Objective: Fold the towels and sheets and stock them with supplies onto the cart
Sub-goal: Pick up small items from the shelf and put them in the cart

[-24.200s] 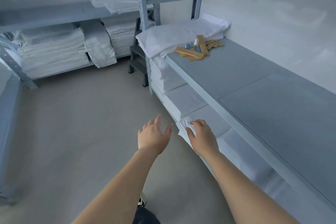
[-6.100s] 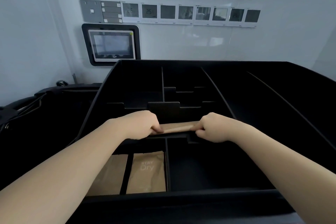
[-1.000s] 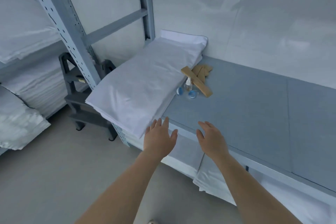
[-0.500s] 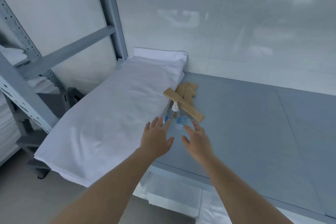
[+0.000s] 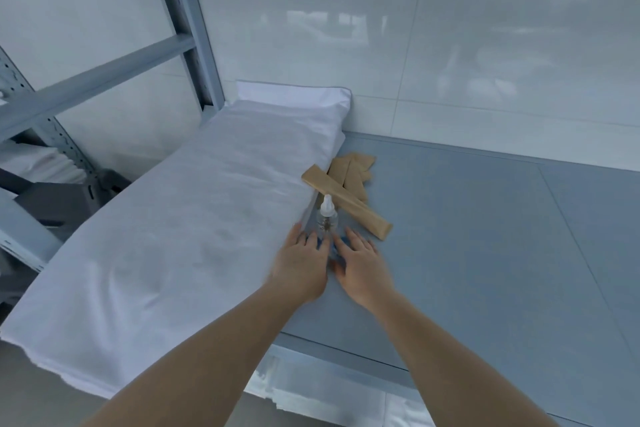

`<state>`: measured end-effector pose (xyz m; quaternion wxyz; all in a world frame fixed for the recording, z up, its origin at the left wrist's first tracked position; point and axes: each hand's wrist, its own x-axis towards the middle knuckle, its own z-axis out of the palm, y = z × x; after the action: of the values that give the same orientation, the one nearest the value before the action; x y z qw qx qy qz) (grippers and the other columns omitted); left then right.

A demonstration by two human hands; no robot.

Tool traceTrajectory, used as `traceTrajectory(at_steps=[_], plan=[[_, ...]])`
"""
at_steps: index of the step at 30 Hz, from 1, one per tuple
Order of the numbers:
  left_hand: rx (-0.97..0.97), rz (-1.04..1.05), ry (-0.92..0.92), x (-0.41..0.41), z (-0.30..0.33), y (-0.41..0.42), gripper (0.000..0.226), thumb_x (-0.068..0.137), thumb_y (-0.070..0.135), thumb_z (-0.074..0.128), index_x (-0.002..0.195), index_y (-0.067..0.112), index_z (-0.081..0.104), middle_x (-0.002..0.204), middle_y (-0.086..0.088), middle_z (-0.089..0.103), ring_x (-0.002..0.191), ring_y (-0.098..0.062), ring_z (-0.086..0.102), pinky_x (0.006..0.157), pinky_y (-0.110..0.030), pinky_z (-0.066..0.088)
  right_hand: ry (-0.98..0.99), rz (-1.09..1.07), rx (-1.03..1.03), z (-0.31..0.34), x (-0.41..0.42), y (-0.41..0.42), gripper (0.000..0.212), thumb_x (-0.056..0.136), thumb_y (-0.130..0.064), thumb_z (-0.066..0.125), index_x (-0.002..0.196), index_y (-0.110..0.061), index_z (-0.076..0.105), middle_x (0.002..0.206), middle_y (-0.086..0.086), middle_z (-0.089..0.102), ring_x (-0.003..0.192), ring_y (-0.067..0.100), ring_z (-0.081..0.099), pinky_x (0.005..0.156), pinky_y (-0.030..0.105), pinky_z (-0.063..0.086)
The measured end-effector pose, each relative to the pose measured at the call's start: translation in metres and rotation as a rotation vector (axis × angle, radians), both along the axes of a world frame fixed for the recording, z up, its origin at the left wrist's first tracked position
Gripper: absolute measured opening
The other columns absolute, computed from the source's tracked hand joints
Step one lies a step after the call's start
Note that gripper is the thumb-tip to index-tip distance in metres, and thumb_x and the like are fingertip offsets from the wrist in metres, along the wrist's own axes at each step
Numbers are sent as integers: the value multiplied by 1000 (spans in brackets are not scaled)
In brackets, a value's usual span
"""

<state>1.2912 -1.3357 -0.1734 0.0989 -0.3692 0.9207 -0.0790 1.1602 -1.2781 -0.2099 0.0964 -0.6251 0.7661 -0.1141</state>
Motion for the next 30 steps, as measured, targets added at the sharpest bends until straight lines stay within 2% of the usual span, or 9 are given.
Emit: traceTrajectory(at_steps=[4,6,10,14,17,22,26,30], plan=[[293,94,194,4,-11,24,60,102,31,32,154,19,5,162,-10,2,149,-27,0,120,-39,12,-29,-24,8,5,3,31,56,102,-40,35,153,-25,19,161,4,10,149,16,6,120,33,2],[352,96,285,10,-17,39,58,102,29,34,154,23,10,162,-6,0,149,-23,-3,118,-35,17,-39,-46,8,7,6,50,53,103,-37,35,152,-25,21,161,4,13,148,15,8,120,31,3],[345,69,390,24,-22,70,47,102,22,39,148,25,32,160,-7,15,147,-21,9,114,-30,24,-101,-107,-26,13,22,87,46,103,-28,38,148,-25,34,158,3,25,145,17,23,118,27,9],[328,43,458,41,-20,105,38,101,16,41,137,26,50,150,-7,33,130,-24,31,103,-30,36,-138,-151,-61,19,44,123,42,98,-18,50,140,-21,49,143,3,48,132,21,40,109,31,32],[387,45,558,52,-12,126,31,98,10,45,123,19,62,137,-7,44,119,-24,38,96,-30,41,-226,-211,-100,25,60,150,39,92,-7,57,131,-13,58,127,4,58,121,23,45,99,29,40],[393,9,676,52,20,160,30,96,11,54,125,18,62,125,-7,50,118,-22,43,94,-28,47,-286,-364,-209,58,73,196,39,89,-7,64,128,-10,60,122,4,61,115,21,48,94,24,39],[397,-53,763,33,55,193,29,95,14,58,123,20,63,123,-6,51,117,-21,45,92,-24,43,-290,-481,-298,96,64,238,39,89,-8,64,128,-10,60,122,4,60,116,20,46,92,23,40],[420,-148,836,3,84,237,30,94,12,59,122,19,63,123,-7,51,117,-22,45,91,-26,44,-266,-624,-378,126,43,293,37,89,-9,65,126,-12,61,121,1,59,116,19,46,88,20,39]])
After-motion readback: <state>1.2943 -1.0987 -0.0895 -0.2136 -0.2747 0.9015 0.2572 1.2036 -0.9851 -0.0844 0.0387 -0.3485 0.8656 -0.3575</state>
